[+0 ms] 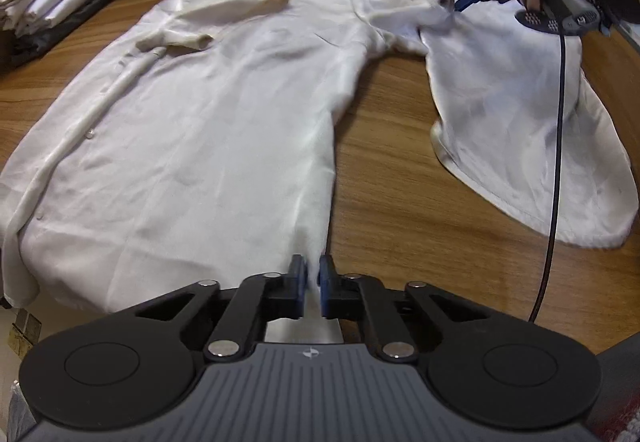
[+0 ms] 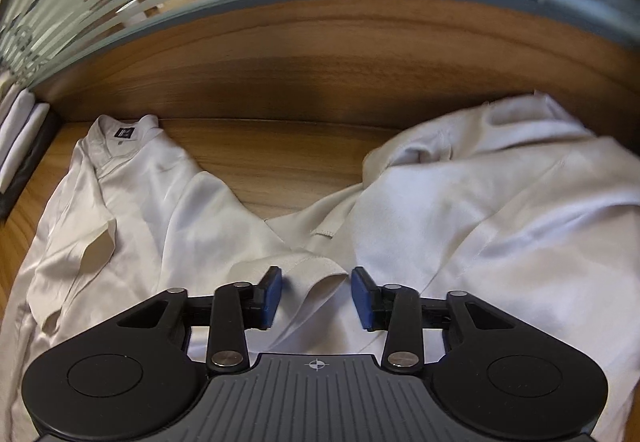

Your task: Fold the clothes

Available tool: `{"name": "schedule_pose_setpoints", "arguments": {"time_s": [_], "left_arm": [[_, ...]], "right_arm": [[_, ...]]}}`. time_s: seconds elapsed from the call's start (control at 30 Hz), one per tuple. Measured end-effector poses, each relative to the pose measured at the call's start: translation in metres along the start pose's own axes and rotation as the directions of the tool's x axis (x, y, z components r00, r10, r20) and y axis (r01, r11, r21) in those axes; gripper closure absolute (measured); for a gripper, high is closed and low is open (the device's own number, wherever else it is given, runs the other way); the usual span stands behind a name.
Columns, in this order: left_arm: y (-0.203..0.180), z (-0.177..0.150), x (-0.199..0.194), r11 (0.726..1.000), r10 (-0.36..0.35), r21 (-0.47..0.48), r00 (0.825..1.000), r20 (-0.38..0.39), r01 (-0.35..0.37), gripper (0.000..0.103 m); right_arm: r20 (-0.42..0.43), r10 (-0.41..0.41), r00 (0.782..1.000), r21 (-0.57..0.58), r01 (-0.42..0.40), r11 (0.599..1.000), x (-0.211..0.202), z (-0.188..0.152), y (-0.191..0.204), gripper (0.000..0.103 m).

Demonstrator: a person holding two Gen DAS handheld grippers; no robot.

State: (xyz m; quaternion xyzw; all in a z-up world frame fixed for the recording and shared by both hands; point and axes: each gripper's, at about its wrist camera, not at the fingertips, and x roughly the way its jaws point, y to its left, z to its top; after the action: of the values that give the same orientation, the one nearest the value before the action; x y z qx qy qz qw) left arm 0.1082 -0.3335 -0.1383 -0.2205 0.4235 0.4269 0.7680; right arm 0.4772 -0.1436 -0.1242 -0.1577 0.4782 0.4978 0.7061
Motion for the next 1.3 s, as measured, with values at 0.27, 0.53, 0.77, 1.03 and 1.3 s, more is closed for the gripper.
{"name": "schedule_pose_setpoints", "arguments": {"time_s": [0.27,0.53,0.77,1.03,1.3], "left_arm": [[0.037,0.02,-0.029,0.993,0.047,-0.114,0.993,0.104,-0.035,0.103],[0.083,0.038,-0.051,0.979,0.116,-0.184,0.985,0.124,-0.092,0.103],[0.133,0.061,-0.067,0.964,0.165,-0.234,0.976,0.139,-0.129,0.103],[0.206,0.074,-0.056,0.973,0.11,-0.213,0.991,0.077,-0.091,0.103],[0.275,0.071,-0.024,0.983,0.053,-0.174,0.998,-0.044,-0.06,0.103]], "right_arm": [[0.075,0.112,0.991,0.065,-0.117,0.991,-0.028,0.011,0.016,0.1],[0.172,0.223,0.959,0.042,-0.234,0.971,-0.058,0.037,0.068,0.101],[0.203,0.282,0.938,0.003,-0.288,0.958,-0.057,0.061,0.129,0.101],[0.223,0.321,0.921,-0.02,-0.324,0.946,-0.032,0.081,0.234,0.101],[0.152,0.271,0.951,-0.022,-0.27,0.962,0.032,0.087,0.337,0.101]]}}
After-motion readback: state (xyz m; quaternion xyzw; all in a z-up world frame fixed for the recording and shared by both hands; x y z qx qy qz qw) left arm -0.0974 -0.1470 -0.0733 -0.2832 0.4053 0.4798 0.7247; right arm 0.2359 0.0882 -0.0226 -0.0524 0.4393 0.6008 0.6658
